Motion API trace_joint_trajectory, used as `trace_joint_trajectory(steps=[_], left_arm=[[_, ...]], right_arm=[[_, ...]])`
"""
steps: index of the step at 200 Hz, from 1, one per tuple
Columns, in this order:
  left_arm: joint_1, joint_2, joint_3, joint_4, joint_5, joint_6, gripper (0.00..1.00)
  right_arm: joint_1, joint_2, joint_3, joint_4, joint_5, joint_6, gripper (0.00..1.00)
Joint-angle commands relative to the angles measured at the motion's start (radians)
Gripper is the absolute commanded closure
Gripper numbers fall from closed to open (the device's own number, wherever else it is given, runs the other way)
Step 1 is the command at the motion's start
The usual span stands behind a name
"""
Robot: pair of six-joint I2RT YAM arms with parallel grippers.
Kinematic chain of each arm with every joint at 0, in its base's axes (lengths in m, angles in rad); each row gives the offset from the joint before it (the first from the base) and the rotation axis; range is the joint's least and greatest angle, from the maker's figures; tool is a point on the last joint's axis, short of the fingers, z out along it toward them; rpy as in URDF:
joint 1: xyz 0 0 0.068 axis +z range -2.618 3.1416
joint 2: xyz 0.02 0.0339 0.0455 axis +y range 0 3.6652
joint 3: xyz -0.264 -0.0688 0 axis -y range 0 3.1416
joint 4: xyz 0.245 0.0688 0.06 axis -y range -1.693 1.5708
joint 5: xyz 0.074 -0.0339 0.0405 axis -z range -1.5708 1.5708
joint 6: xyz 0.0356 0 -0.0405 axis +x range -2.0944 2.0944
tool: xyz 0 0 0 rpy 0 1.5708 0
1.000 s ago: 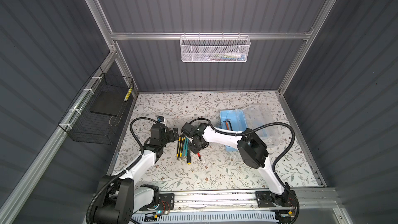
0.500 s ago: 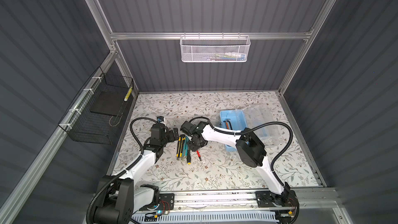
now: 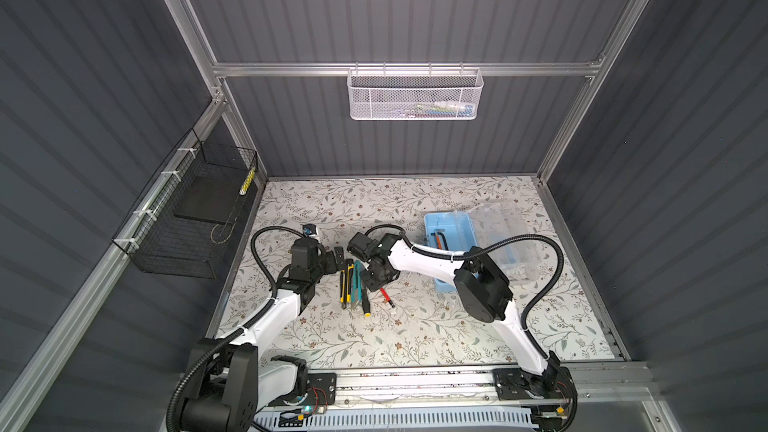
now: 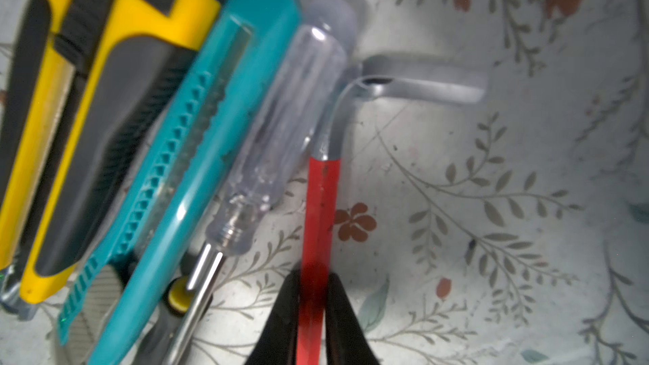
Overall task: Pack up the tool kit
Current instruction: 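Grasp the red-handled hex key with the right gripper, then carry the red-handled hex key into the blue box with the right gripper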
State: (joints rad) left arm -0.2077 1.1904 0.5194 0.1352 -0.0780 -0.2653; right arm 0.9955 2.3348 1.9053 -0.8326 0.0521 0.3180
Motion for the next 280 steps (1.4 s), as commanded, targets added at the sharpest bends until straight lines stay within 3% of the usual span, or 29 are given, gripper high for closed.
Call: trace_joint_trajectory(steps=[1,80,180,280], left_arm=[[0.005,-0.005,0.000,-0.011,0.003,0.000,0.00],[0.005,-0.003,0.001,-0.013,0.002,-0.001,0.00],[0.005,0.006,0.007,-0.016,0.003,-0.002,0.00],[0.005,0.008,0.008,-0.014,0.009,0.001,0.00]], right_arm=[[-0.006,0.000,-0.021,-0.021,0.016,0.020,0.87],[-0.024,-0.102,-0.107,0.040,0.035,0.077,0.93],[-0.056,-0.199,-0.113,-0.004,0.107,0.057,1.00],[-0.255,-0.494,-0.329,-0.022,0.227,0.013,1.00]])
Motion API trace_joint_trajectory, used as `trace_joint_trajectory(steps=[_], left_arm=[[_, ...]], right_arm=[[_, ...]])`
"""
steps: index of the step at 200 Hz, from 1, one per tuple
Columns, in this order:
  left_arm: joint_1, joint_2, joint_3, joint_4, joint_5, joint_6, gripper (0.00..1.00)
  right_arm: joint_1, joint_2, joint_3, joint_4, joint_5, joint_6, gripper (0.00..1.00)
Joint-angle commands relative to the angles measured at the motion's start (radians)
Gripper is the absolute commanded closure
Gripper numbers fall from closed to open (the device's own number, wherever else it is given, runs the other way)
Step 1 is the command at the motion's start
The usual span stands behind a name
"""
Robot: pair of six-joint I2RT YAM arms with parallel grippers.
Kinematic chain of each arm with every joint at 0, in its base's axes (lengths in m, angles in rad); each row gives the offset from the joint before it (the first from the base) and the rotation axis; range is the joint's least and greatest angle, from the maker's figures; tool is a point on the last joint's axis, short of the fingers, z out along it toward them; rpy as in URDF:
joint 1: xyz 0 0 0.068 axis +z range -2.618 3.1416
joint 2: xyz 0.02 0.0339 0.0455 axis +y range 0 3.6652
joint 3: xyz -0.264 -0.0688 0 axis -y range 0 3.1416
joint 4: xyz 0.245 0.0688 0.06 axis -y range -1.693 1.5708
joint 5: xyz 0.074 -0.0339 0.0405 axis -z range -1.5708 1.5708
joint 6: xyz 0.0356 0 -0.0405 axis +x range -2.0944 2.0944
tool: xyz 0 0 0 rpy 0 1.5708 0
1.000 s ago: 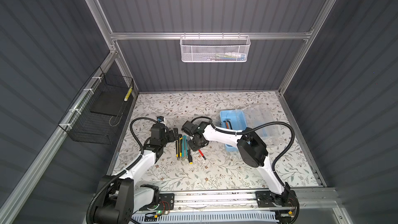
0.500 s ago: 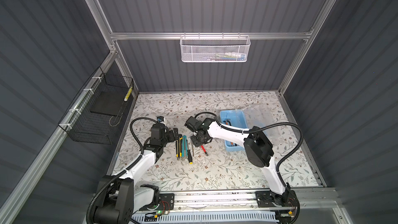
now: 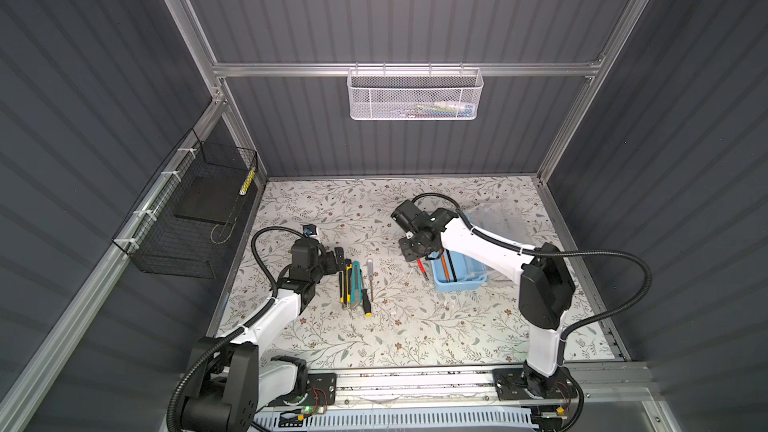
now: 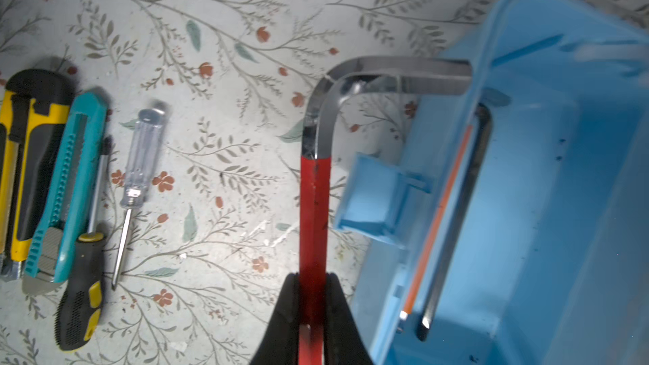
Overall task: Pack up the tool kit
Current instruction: 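Carry the red-handled hex key into the blue box with the right gripper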
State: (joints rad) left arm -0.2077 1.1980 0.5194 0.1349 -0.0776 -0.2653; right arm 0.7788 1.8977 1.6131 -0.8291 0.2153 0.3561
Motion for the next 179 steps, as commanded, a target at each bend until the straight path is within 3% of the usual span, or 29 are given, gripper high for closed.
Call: trace_joint_trajectory(steps=[1,39,78,179], left_arm=[[0.005,0.000,0.007,-0.014,0.008,0.001,0.00],[0.005,0.007,0.012,-0.017,0.009,0.002,0.00],[0.005,0.005,0.011,-0.014,0.011,0.002,0.00],[0.005,0.007,0.013,-0.015,0.012,0.004,0.00]], right_arm=[[-0.041,-0.059,-0.040,-0.024,0.064,-0.026,1.00],[-0.124,-0.106,-0.106,-0.011,0.106,-0.060,1.00],[-0.170,-0.059,-0.110,-0.012,0.151,-0.093,1.00],[-0.206,0.103,-0.062,0.050,0.090,-0.120,1.00]])
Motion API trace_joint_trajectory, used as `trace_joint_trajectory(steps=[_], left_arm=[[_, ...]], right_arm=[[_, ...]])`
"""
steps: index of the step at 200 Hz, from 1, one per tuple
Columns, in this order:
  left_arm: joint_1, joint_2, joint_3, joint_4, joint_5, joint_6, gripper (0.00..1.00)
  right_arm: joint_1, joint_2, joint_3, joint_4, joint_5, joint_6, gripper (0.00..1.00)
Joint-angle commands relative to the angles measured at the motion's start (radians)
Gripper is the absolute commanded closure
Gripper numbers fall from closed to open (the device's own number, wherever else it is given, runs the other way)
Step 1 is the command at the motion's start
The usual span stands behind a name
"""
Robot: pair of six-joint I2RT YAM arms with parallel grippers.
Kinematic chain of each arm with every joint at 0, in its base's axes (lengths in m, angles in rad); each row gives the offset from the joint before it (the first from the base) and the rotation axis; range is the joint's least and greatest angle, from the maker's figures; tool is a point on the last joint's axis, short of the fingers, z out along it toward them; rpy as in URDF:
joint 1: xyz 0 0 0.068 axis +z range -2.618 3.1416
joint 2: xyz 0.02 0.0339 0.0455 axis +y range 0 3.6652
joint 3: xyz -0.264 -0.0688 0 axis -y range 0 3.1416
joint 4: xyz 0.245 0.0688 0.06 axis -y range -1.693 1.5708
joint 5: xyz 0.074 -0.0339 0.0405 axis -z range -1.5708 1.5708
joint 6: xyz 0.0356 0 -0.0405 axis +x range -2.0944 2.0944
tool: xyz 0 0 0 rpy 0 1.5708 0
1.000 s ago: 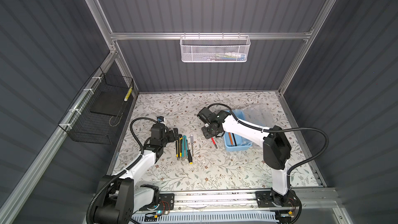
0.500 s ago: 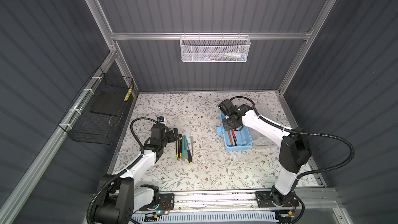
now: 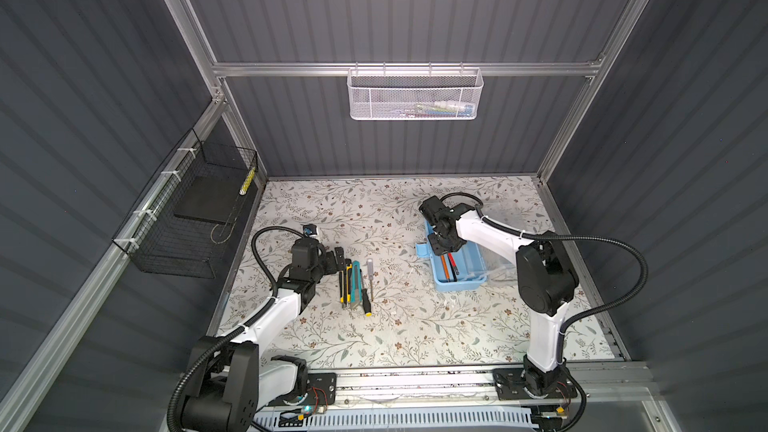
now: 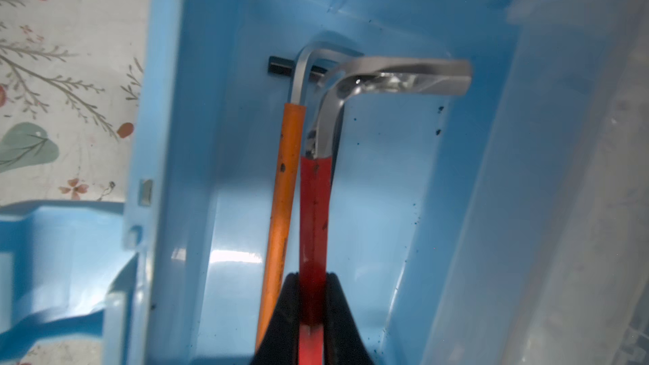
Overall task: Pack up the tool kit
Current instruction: 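Carry the red-handled hex key into the blue box with the right gripper, then release the red-handled hex key in the box and lift the right gripper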
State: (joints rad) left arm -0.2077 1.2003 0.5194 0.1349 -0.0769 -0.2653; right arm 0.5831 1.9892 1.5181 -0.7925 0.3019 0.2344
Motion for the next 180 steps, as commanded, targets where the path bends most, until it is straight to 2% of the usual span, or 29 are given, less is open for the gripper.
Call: trace_joint_trajectory(steps=[1,23,118,166,180], left_arm=[[0.005,0.004,0.012,-0.015,0.011,0.004,0.00],[0.005,0.002,0.011,-0.014,0.011,0.004,0.00],[0.005,-0.002,0.008,-0.012,0.011,0.005,0.00],[0.005,-0.003,0.008,-0.012,0.010,0.005,0.00],[0.005,-0.002,0.007,-0.012,0.011,0.005,0.00]], right_arm=[[-0.010,0.013,0.033,0.012,0.003,0.002,1.00],[-0.023,0.034,0.048,-0.011,0.014,0.019,1.00],[-0.029,0.155,0.138,-0.104,0.189,0.039,1.00],[-0.041,0.189,0.140,-0.097,0.191,0.039,1.00],[-0.042,0.195,0.140,-0.095,0.192,0.037,0.94]])
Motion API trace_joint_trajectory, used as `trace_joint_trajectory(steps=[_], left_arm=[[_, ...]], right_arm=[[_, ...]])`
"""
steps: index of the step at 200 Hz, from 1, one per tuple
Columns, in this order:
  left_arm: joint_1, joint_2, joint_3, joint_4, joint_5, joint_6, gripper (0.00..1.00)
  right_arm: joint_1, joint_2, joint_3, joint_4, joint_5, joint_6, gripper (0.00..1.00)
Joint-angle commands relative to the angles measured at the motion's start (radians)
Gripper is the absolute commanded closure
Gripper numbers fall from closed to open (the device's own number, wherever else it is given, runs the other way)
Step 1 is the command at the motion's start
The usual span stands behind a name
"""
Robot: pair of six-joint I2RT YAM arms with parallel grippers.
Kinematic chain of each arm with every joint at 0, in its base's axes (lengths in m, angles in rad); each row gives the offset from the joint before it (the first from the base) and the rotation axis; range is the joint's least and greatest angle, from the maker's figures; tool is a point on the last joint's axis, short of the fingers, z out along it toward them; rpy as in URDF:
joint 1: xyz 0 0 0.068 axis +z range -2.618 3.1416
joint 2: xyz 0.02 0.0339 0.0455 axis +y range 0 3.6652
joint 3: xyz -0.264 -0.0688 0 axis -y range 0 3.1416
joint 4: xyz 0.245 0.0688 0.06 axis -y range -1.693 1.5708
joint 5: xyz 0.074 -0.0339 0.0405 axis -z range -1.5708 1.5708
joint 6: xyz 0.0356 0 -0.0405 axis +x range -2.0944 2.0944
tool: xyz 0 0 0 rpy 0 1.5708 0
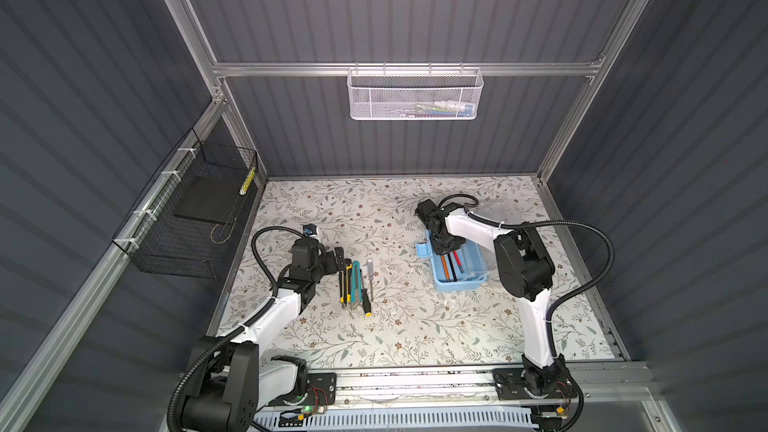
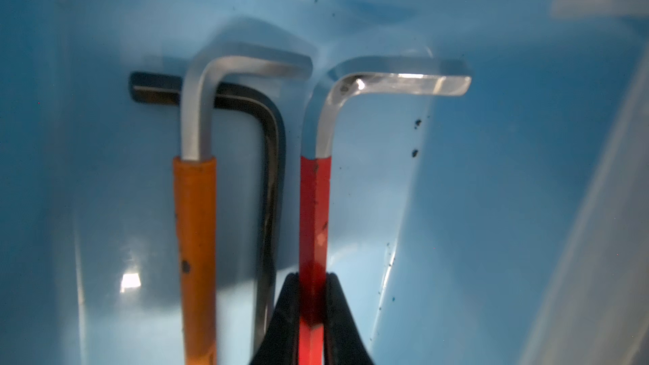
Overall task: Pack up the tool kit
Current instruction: 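Release the red-handled hex key in the box and lift the right gripper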
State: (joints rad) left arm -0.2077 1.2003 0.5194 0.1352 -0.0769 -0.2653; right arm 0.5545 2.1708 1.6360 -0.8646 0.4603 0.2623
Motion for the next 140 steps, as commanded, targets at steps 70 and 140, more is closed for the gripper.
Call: trace_joint_trajectory(steps=[70,140], left_arm=[[0.005,-0.004,0.008,-0.013,0.011,0.005,0.00],[0.005,-0.004,0.007,-0.013,0.009,0.005,0.00]], right_arm=[[-0.009,-0.019,0.033,-0.030,0.011,0.012,0.70],[0.115,-0.172,0.119,-0.085,-0.025,0.017,0.61]])
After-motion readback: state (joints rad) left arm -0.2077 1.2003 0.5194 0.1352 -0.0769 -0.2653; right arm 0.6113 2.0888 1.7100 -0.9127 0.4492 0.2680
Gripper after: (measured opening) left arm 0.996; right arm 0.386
